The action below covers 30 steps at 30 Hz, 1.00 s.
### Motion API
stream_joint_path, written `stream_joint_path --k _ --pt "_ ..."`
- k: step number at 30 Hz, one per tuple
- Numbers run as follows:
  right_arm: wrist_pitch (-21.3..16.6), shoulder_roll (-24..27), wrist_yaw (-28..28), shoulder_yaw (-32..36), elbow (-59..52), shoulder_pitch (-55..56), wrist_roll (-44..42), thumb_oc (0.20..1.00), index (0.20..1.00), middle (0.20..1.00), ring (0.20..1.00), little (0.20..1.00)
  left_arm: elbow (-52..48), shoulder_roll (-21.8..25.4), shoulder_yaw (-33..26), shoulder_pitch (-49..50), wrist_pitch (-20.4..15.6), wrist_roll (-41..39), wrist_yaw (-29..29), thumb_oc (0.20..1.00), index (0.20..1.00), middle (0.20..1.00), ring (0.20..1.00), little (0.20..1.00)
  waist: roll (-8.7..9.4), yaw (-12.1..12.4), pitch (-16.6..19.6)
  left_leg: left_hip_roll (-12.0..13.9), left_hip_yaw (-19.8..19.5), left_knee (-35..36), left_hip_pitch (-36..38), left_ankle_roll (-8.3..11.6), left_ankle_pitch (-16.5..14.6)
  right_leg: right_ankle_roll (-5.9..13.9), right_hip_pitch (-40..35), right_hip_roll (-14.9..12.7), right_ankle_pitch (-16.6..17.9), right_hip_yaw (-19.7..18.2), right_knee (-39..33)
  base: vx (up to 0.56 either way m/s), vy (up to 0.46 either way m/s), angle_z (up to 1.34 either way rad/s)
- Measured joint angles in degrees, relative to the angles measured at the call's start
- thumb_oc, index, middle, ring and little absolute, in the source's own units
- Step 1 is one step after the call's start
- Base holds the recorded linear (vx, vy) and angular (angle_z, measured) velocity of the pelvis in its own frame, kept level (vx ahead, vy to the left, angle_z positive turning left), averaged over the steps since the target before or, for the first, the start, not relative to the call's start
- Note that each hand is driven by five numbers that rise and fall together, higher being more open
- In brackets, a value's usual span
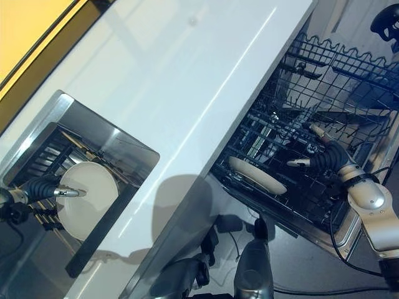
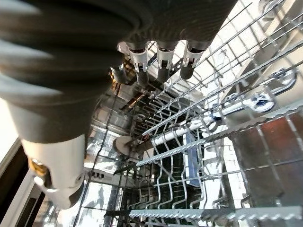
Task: Pick up plates and place into dishwasher.
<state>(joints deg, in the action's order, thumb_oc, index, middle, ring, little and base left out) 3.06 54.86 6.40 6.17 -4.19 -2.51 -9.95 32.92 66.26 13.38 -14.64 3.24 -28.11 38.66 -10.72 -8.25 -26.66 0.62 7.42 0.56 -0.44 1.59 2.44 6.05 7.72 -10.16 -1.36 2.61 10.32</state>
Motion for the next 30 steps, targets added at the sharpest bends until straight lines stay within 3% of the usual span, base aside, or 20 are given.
stream_joint_path --k 5,7,8,13,20,30 --pt "-0.16 -0.41 -0.80 0.14 -0.01 0.49 0.00 1.000 1.000 1.000 1.000 1.000 -3.13 0.68 -0.13 -0.66 2.23 0.26 -0.01 1.000 1.000 1.000 1.000 1.000 0.04 0.12 0.01 0.00 -1.36 0.05 0.18 0.01 0.03 0.03 -1.44 -0.14 0.01 1.29 -0.84 -0.01 -0.090 0.15" --pt "-0.34 -0.59 -1.05 0.53 -0.03 1.25 0.00 1.000 1.000 1.000 1.000 1.000 -5.22 2.03 -0.25 -0.66 3.12 0.28 0.00 0.598 0.598 0.598 0.598 0.598 0.17 0.71 0.08 0.03 -1.33 0.07 0.22 0.02 0.03 0.07 -1.68 -0.10 0.04 1.30 -1.14 -0.02 -0.103 0.04" --pt "-0.42 -0.80 -1.12 1.05 -0.08 1.87 0.00 1.000 1.000 1.000 1.000 1.000 -6.18 2.24 -0.90 -0.71 3.73 0.28 0.00 0.200 0.200 0.200 0.200 0.200 0.18 1.17 0.08 0.04 -1.34 0.07 0.25 0.02 0.03 0.08 -1.73 -0.10 0.04 1.30 -1.16 -0.02 -0.112 0.00" --pt "-0.68 -2.31 -1.80 2.47 -0.38 3.56 -0.43 1.000 1.000 1.000 1.000 1.000 -7.20 2.40 -1.84 -0.95 4.69 0.29 0.00 0.200 0.200 0.200 0.200 0.200 1.19 1.73 0.52 0.09 -1.62 0.18 0.78 0.03 0.02 0.10 -2.62 -0.08 0.03 1.75 -1.54 -0.01 -0.120 0.04" --pt "-2.48 -5.17 -2.71 2.57 -0.42 7.83 -1.03 1.000 1.000 1.000 1.000 1.000 -9.00 2.67 -3.90 0.94 6.57 0.39 0.00 0.200 0.200 0.200 0.200 0.200 4.87 1.75 2.27 0.25 -2.09 0.40 0.79 0.07 0.04 0.11 -3.34 -0.09 0.15 2.66 -2.51 0.01 -0.098 0.04" --pt "-2.93 -6.70 -3.28 2.66 -0.82 9.70 -1.73 1.000 1.000 1.000 1.000 1.000 -13.84 2.72 -10.19 3.42 6.62 0.37 0.28 0.200 0.200 0.200 0.200 0.200 5.24 3.45 2.49 0.21 -2.90 0.40 1.55 0.08 0.04 0.11 -4.94 -0.07 0.21 3.58 -3.24 0.01 -0.074 0.05"
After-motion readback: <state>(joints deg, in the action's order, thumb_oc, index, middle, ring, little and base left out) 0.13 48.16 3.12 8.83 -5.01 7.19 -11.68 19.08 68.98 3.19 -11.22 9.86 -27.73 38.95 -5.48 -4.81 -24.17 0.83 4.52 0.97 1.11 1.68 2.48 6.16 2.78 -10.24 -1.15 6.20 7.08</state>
